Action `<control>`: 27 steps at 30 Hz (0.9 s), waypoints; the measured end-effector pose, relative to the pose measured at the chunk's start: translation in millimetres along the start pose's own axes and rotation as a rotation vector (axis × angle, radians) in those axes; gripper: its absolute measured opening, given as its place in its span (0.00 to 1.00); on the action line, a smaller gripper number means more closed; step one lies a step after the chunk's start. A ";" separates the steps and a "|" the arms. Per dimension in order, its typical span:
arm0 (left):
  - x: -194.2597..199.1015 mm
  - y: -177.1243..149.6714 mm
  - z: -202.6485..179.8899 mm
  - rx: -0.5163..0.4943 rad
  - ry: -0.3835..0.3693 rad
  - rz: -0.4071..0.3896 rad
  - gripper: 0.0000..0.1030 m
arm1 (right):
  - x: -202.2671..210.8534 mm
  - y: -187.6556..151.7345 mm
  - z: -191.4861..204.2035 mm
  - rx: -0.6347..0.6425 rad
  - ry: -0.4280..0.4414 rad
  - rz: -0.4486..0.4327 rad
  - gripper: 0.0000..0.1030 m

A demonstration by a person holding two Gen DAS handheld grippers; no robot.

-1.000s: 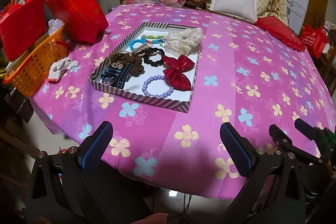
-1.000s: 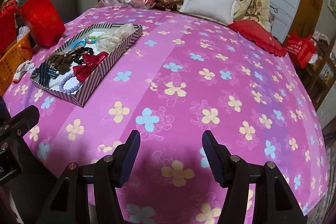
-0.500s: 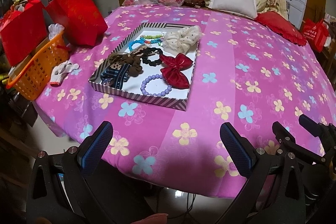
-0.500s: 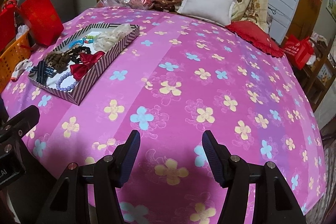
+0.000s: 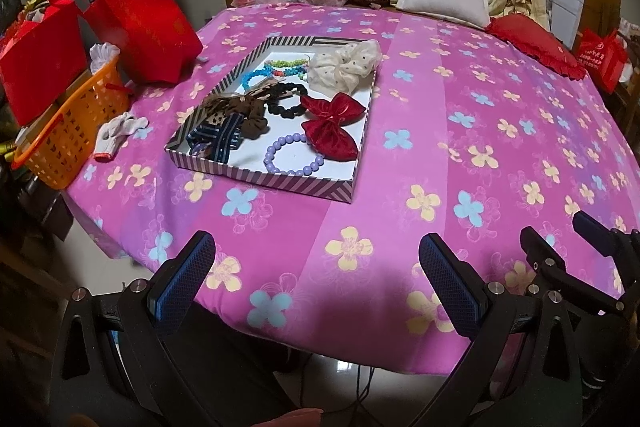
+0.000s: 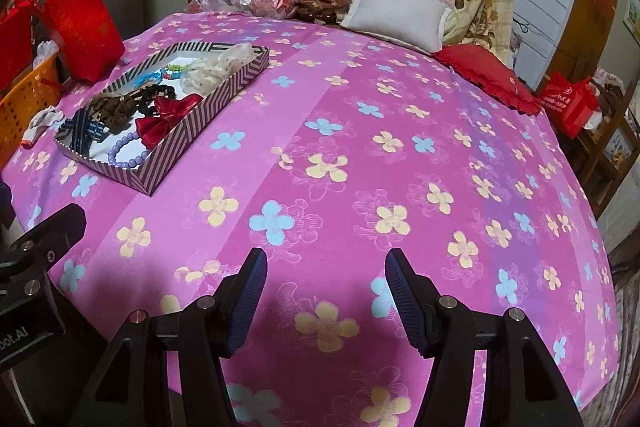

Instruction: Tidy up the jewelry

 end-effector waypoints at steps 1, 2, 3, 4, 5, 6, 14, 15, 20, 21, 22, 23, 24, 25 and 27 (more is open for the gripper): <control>-0.3 0.0 0.5 0.001 0.000 -0.001 0.99 | 0.0 -0.2 0.7 0.002 0.002 0.000 0.57; -0.5 -0.1 0.7 0.001 0.001 -0.001 0.99 | -0.1 -0.4 1.3 0.004 0.003 0.000 0.57; -0.2 -0.1 0.3 0.001 0.000 0.000 0.99 | -0.4 -0.5 1.6 0.005 0.003 0.000 0.57; -0.1 -0.1 0.3 0.001 0.000 0.001 0.99 | -0.6 -0.5 1.8 0.007 0.002 0.000 0.57; -0.3 -0.3 0.8 0.001 -0.001 0.000 0.99 | -1.1 -0.7 2.0 0.008 0.001 0.002 0.58; -0.3 -0.1 0.6 0.000 0.001 -0.002 0.99 | -0.7 -0.7 1.9 0.005 0.002 0.002 0.58; -1.3 -1.1 -0.4 -0.001 0.003 0.003 0.99 | -2.2 -2.7 1.3 0.010 0.004 0.011 0.58; -1.3 -1.0 -0.2 -0.002 0.004 0.002 0.99 | -2.4 -2.5 1.5 0.011 0.004 0.011 0.58; -2.1 -2.8 -2.9 -0.009 0.004 0.005 0.99 | -3.8 -3.4 -0.4 0.004 0.010 0.015 0.58; -2.1 -3.5 -3.9 -0.013 0.004 0.004 0.99 | -4.5 -3.5 -0.9 0.001 0.011 0.017 0.58; -1.9 -4.1 -4.9 -0.015 0.005 0.003 0.99 | -4.7 -3.9 -1.7 -0.001 0.014 0.018 0.58; -1.5 -4.6 -5.9 -0.017 0.007 0.003 0.99 | -4.8 -4.0 -2.3 -0.001 0.014 0.018 0.58; -1.2 -4.7 -7.2 -0.019 0.008 0.003 0.99 | -4.7 -4.1 -2.5 0.001 0.013 0.016 0.58; -0.5 -4.8 -9.4 -0.021 0.009 0.003 0.99 | -4.9 -4.5 -2.9 0.003 0.013 0.015 0.58; -0.2 -5.0 -12.1 -0.027 0.011 0.005 0.99 | -5.6 -5.2 -4.8 0.003 0.016 0.014 0.58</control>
Point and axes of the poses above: each gripper's, at about its wrist camera, not at the fingertips, and x roughly against the way its jaws point, z to its left, y to its top, the point moved 3 cm from there along -x, roughly the way its jaws point, and after that the axes turned 8 degrees about y, right-handed, at the moved point
